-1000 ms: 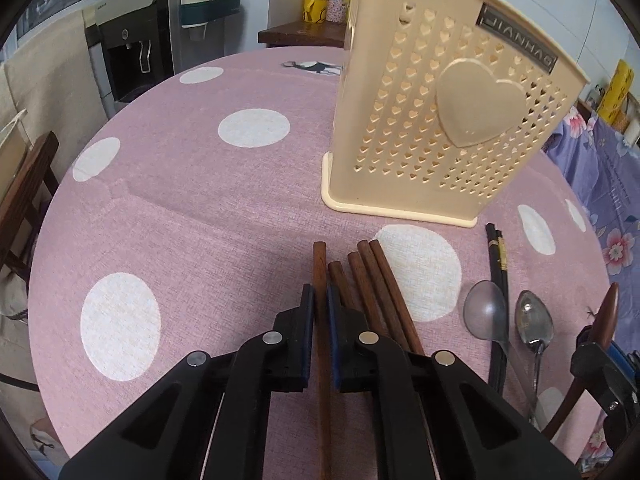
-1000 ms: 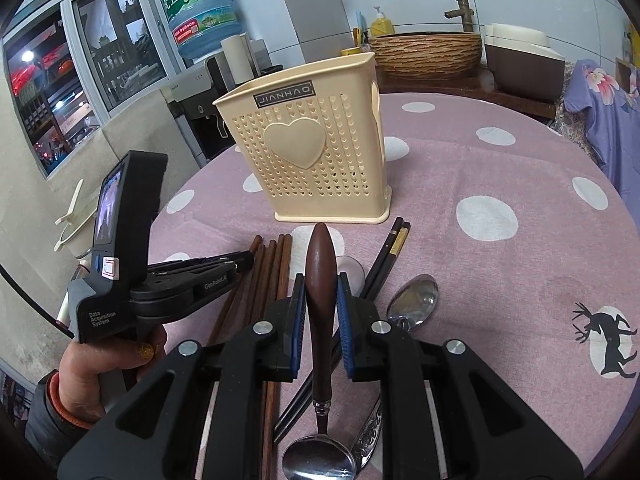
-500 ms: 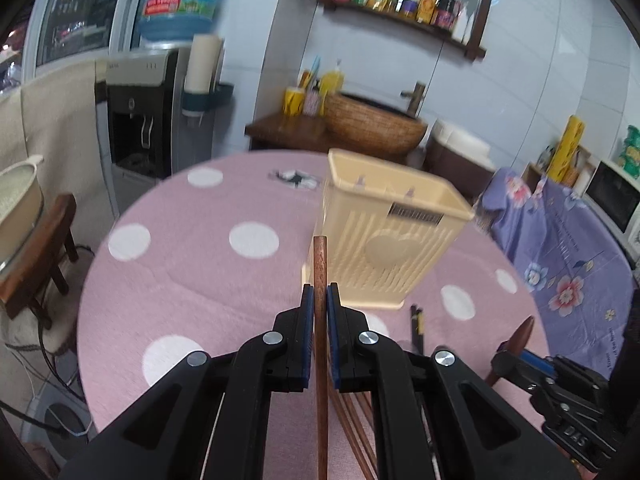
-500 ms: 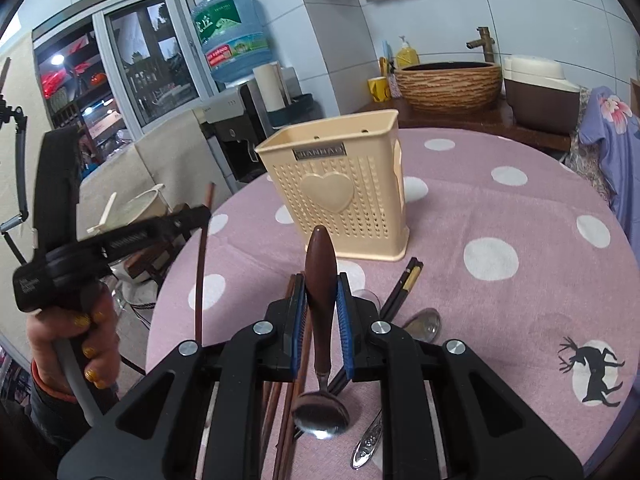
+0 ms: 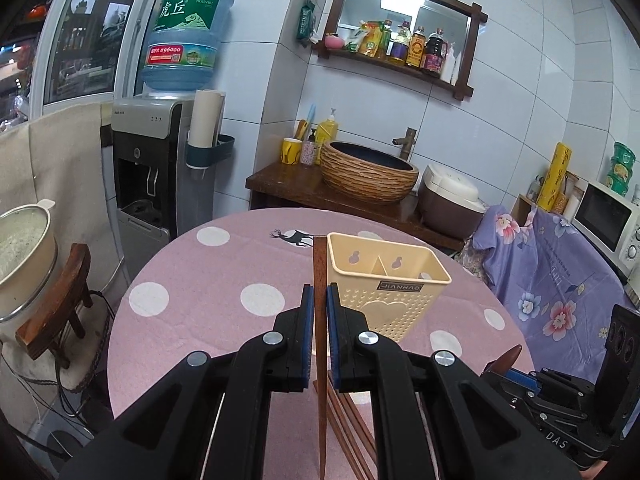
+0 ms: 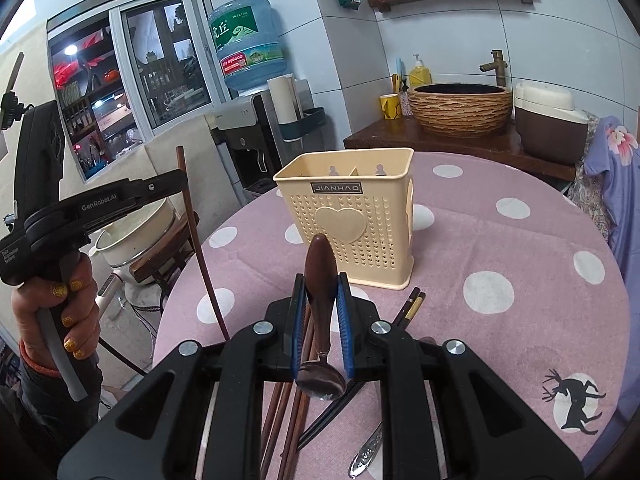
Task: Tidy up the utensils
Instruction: 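Lift and carry the spoon with the right tool while the left tool carries the chopstick to the basket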
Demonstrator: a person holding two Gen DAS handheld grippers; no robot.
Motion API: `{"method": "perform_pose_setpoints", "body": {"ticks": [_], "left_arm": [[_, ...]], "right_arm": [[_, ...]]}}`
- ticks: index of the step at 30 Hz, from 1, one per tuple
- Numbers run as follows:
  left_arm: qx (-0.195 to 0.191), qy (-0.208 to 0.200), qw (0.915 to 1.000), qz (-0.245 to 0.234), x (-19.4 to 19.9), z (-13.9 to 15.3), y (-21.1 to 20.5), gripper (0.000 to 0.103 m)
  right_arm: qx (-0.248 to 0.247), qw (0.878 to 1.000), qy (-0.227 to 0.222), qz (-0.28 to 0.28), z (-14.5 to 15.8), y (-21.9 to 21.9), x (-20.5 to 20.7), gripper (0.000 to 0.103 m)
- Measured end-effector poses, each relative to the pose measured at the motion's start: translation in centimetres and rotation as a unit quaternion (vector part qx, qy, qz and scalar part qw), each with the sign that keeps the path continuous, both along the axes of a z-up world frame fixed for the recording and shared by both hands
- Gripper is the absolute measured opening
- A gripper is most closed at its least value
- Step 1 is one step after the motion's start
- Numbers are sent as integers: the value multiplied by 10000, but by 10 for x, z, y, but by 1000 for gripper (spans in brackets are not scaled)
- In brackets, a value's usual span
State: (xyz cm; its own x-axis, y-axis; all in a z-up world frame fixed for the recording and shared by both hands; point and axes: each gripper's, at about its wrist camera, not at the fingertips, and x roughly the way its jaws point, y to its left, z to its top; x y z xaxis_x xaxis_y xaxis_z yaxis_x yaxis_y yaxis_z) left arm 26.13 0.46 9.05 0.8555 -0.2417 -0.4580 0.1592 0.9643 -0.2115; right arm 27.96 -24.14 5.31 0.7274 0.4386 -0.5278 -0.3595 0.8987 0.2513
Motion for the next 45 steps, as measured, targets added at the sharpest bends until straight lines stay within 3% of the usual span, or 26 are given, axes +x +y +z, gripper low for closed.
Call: {"method": "perform_pose_setpoints", "body": {"ticks": [8,17,22,26,32,40,45], "left_arm": [[-102,-234,9996,-131,7,32,-1,8],[-366,-1144,9926,-151,31,129,-14,8],[-394,-1422,9890,131,69,149,-29,8],[-386,-1269,9909,245,96,130,-37,8],[-49,-1118,9933,298,108,87,-46,8],[41,-627,9978,221,118,34,-45,8],[136,-432,9988,193,122,13,-45,7]], "right_arm": [[2,10000,-47,66,23,-3,15,16],[78,9975,-698,-88,117,-5,55,16],[27,9941,-977,-471,153,-5,92,16],[-42,9933,-916,-705,144,-4,117,16],[-313,9946,-656,-745,95,5,138,16],[-445,9962,-314,-686,43,12,140,16],[-542,9961,-203,-664,28,16,140,16]]}}
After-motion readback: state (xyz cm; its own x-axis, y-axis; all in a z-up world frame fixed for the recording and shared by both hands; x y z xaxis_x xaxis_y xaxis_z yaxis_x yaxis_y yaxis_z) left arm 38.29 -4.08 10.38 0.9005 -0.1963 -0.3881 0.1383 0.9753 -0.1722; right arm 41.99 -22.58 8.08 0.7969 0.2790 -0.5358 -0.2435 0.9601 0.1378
